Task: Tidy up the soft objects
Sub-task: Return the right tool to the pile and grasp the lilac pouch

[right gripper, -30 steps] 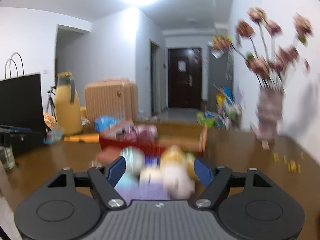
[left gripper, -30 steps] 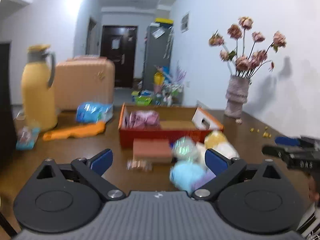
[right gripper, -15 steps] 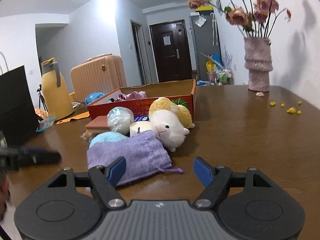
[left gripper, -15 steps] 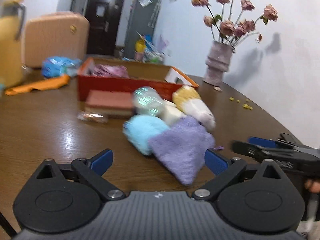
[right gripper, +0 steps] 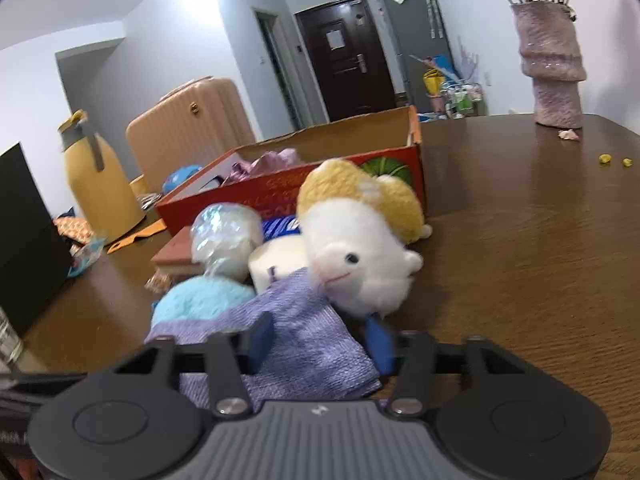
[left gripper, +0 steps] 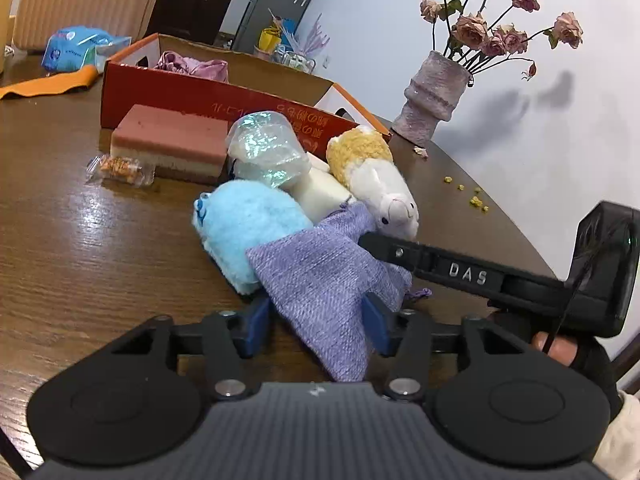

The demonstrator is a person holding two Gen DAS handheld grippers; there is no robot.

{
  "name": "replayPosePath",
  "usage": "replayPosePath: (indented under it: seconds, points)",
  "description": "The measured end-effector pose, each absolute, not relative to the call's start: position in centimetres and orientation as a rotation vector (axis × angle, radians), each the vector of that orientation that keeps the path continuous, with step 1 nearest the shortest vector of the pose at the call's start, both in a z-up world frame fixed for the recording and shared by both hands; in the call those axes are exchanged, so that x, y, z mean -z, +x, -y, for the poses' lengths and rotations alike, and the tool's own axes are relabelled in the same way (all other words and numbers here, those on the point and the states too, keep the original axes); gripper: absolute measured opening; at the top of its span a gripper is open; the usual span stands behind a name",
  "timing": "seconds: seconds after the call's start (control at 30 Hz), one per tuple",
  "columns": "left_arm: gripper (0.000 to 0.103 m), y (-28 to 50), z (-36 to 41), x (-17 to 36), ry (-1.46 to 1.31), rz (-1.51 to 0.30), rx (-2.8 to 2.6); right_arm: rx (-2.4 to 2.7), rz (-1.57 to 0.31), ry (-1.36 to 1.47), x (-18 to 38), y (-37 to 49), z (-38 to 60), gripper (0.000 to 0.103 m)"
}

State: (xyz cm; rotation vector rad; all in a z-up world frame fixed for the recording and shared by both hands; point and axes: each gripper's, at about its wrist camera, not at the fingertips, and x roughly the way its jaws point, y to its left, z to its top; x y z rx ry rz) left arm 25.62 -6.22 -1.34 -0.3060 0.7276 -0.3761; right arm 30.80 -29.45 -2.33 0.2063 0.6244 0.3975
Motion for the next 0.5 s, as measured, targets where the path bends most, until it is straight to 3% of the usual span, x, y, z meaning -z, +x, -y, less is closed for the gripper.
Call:
replayPosePath:
  seconds: [0.1, 0.5]
  points:
    - [0.043, 25.2, 5.7, 1.2, -0.305, -0.730, 0.373, -0.397, -0.640, 0.168, 2.6, 29.7, 29.0, 0.022]
    - [0.039, 20.0, 4.6, 0.0, -0.288, -0.728, 0.385, -0.432, -0.622, 0.126, 1.4, 20.3, 29.1, 0.017]
